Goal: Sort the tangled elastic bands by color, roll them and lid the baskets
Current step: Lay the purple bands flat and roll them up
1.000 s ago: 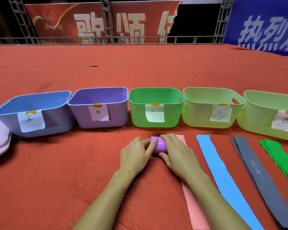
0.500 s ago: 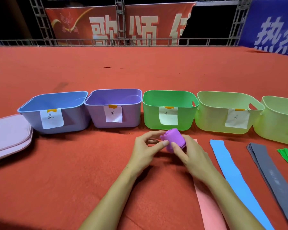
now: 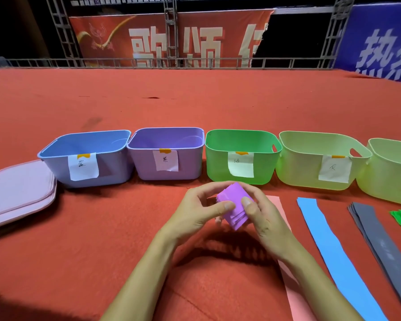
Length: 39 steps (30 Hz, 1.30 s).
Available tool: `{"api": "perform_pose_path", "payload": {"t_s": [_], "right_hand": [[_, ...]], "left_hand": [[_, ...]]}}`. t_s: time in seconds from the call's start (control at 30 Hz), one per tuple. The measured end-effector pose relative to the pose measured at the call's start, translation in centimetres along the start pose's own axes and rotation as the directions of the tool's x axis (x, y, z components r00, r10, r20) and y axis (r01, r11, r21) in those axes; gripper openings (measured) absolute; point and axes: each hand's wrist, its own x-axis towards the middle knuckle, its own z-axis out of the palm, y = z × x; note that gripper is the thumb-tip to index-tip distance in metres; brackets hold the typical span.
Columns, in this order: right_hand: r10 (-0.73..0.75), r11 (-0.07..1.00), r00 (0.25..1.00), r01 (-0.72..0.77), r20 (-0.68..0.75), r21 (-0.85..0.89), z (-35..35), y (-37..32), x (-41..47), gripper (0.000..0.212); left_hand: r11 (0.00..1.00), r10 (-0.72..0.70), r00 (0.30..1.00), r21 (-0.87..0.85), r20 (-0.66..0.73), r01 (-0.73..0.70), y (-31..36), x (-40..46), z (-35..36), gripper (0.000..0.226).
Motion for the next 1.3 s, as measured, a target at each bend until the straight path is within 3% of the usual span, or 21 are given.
{"api": "perform_pose_path", "payload": {"t_s": [0.17, 0.3, 0.53, 0.73, 1.0, 1.17, 1.3], "right_hand": [[0.123, 0.978, 0.983, -0.097, -0.133, 0.186, 1.9, -0.1, 0.0, 0.054], [0.110, 0.966, 0.980, -0.066, -0.164, 0.250, 2.9, -0.5, 0.0, 0.046], [0.037, 0.976, 0.978, 0.008, -0.206, 0.217, 3.4, -1.8, 1.2, 0.053], [-0.021, 0.998, 0.988, 0.030, -0.156, 0.055, 4.6, -2.9, 3.3, 0.056], [-0.106, 0.990, 0.989, 0.096, -0.099, -0.100, 6.6, -5.4, 10.4, 0.051], [-0.149, 0.975, 0.989, 0.143, -0.021, -0.168, 6.5, -6.5, 16.2, 0.068], [-0.152, 0.934, 0.987, 0.160, 0.052, -0.318, 6.3, -6.4, 21.3, 0.054]], "left_hand": [[0.999, 0.043, 0.990, -0.018, -0.133, -0.046, 0.1, -0.4, -0.1, 0.047], [0.997, 0.043, 0.985, -0.059, -0.167, -0.053, -0.2, -0.6, -0.4, 0.049], [0.997, 0.003, 0.991, -0.079, -0.134, -0.013, 1.2, -1.6, -2.1, 0.043], [0.932, 0.086, 0.996, 0.356, -0.036, -0.068, 4.2, -1.7, -6.8, 0.044], [0.822, 0.155, 0.987, 0.559, -0.040, -0.107, 7.6, 2.2, -11.7, 0.053], [0.685, 0.286, 0.957, 0.709, -0.053, -0.165, 8.5, 6.6, -14.3, 0.052], [0.640, 0.267, 0.962, 0.757, -0.058, -0.132, 8.6, 10.4, -16.5, 0.054]]}}
